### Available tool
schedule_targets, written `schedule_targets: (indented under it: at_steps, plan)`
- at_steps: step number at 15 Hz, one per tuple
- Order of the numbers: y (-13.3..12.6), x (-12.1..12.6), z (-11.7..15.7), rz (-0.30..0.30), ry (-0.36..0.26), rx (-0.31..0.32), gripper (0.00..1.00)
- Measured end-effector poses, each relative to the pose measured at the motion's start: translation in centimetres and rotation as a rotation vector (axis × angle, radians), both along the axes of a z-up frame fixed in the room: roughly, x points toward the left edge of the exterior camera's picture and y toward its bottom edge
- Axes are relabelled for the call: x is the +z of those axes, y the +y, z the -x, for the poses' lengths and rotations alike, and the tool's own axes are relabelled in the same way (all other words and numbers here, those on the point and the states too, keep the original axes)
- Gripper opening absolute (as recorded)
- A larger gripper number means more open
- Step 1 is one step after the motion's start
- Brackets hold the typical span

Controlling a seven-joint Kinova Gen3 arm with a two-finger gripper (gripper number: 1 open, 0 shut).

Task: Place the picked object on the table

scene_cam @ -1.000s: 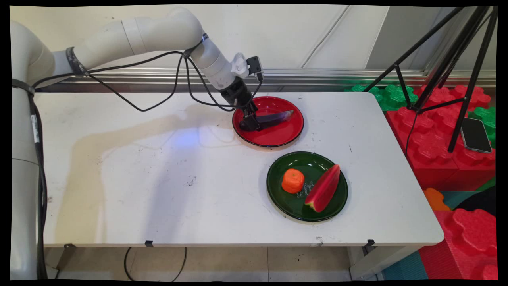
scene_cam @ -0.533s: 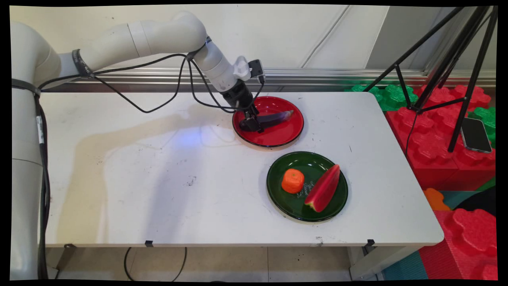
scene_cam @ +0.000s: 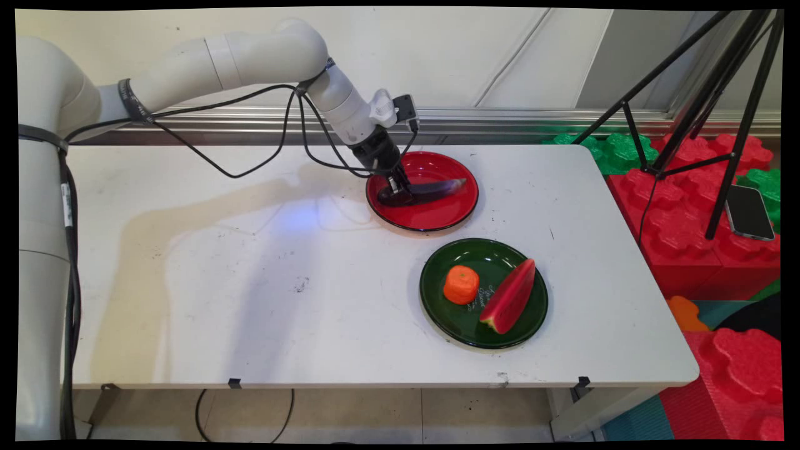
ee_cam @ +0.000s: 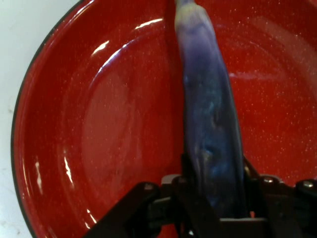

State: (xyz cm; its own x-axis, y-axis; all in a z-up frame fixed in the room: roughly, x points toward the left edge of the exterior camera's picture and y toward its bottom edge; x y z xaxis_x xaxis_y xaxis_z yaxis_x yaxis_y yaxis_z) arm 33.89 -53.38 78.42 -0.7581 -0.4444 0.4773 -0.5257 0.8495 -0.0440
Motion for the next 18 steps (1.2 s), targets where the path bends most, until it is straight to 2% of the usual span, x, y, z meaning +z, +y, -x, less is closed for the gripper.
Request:
schedule_targets:
  at_steps: [9, 18]
  plan:
    - [0.3, 0.7, -0.7, 0.0, 0.008, -0.001, 0.0]
    - [3.0, 5.0, -3.1, 0.032, 0.059, 0.013, 0.0]
